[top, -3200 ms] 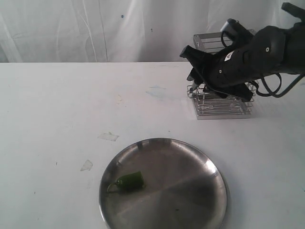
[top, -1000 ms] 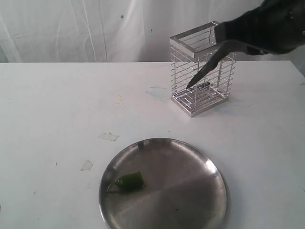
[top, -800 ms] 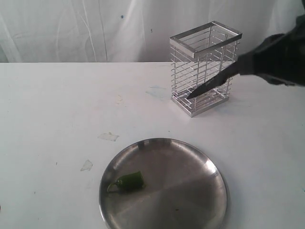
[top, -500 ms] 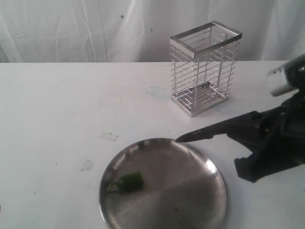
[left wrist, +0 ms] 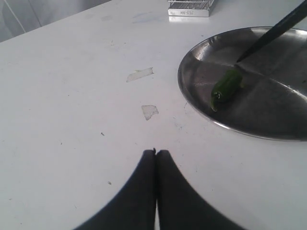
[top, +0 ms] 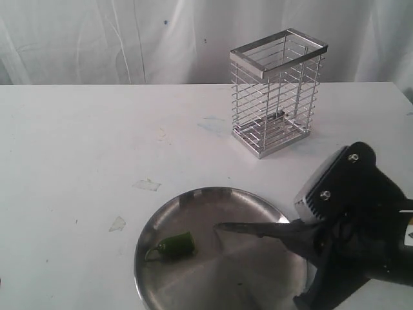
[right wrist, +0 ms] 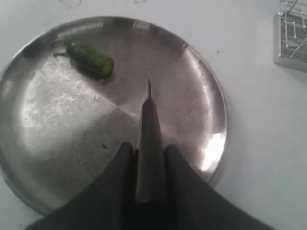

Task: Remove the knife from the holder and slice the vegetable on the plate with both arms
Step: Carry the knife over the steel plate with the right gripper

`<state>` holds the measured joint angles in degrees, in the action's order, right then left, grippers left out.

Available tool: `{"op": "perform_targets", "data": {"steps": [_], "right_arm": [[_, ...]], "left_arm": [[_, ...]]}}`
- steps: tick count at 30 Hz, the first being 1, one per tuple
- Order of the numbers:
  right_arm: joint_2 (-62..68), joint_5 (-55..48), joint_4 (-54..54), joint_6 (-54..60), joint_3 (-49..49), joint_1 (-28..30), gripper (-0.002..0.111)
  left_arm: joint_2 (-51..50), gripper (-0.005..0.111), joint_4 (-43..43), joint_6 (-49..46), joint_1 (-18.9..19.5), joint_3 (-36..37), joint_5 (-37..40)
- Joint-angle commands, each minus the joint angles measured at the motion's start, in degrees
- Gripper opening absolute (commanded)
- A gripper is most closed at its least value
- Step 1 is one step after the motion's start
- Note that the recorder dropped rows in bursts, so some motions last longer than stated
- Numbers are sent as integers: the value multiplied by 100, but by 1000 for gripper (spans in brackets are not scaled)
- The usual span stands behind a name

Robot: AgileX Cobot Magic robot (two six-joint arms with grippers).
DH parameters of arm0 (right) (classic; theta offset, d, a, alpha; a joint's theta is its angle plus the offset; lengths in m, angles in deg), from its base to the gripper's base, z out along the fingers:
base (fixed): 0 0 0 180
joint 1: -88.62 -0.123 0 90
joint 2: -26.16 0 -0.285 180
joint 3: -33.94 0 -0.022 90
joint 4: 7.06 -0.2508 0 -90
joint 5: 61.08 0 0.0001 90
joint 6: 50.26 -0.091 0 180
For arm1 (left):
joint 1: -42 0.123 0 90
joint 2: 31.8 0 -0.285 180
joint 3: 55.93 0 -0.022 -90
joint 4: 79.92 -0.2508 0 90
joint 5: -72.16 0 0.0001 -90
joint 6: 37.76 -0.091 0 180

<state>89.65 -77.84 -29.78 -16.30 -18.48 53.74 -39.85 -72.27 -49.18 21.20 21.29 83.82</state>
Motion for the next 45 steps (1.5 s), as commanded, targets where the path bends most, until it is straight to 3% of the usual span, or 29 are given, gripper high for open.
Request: {"op": "perform_targets", "data": {"steps": [1, 10, 29, 45], "right_arm": [[236, -347, 172, 84, -23, -55, 5], [758, -749, 393, 84, -23, -55, 5], [2070, -497, 356, 39, 279, -55, 5], [905, -766, 157, -1352, 305, -55, 0]], "left_arm": [[27, 1, 65, 28, 14, 0, 0], [27, 1, 65, 28, 14, 0, 0], [27, 1, 65, 16, 14, 0, 0], [27, 1, 41, 5, 14, 0, -51]]}}
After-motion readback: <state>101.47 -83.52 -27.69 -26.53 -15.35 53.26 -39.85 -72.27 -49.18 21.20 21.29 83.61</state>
